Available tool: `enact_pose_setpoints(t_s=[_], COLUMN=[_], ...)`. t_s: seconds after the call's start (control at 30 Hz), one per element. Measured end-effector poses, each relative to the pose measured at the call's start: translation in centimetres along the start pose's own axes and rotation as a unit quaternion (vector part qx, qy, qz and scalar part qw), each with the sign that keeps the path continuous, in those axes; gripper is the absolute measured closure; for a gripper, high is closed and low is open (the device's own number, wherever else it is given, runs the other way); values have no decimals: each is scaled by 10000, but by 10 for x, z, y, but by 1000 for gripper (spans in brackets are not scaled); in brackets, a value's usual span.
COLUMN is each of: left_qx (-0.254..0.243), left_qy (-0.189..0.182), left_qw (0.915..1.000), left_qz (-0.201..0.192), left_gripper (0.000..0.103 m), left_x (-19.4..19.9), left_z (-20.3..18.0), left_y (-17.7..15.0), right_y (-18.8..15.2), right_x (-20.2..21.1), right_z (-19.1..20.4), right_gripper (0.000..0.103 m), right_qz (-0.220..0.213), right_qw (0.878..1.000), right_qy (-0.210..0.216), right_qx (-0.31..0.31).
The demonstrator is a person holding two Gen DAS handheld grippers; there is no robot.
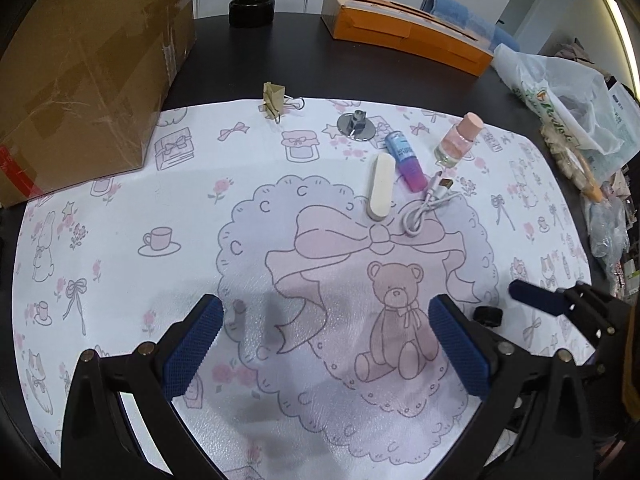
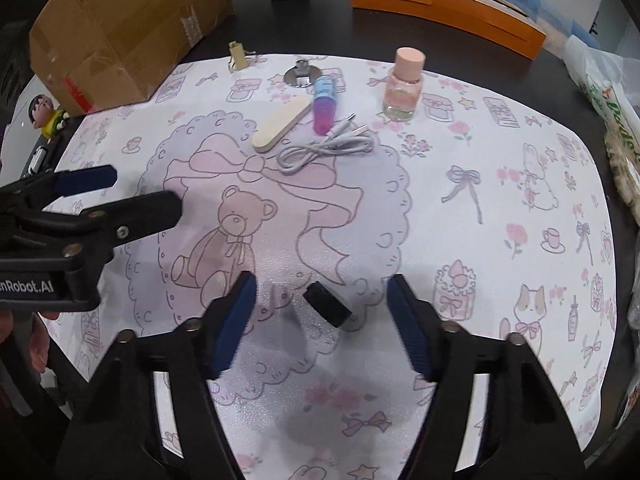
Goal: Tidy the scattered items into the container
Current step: 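Move both tools back over the mat toward the remaining items, then grasp the cream nail file with the left tool while the right tool grasps the black item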
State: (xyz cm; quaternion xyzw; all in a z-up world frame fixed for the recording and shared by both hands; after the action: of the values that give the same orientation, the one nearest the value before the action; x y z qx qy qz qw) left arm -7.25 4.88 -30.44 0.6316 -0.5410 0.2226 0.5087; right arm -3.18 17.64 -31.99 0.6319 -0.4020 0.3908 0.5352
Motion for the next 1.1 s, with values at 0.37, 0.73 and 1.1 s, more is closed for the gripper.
enact_pose_setpoints(t_s=[0.37, 0.73, 1.1], left_qx=[-237, -299, -725], left_qy=[-86, 189, 660], left_qw=[9996, 9994, 9946], left_qz=[99, -66, 330], left_gripper=[1, 1, 46], left_x=[-29, -50, -79], left_z=[-22, -27, -35], left_y=[22, 57, 63], right_y=[-2, 13, 32], right_x=[-10, -9, -12], right_z=[-14, -33, -34], right_gripper=[91, 91, 91], right_qz=[241, 179, 153], right_qw=[9996, 9989, 9982], right_qy=[14, 69, 190], right_qx=[-153, -432, -547])
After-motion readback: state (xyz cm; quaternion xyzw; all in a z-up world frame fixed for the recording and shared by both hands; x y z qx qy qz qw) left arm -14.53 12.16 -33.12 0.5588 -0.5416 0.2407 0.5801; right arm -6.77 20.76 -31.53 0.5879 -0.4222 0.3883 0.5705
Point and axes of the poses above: each gripper's, at about its wrist camera, not at the fingertips, and x roughly against the way its jaws point, z to its left, y to its top, the point moved 4 cm from there along -x, roughly the way its jaws point, and after that the axes turned 13 degrees about -y, right-handed, at the moved point
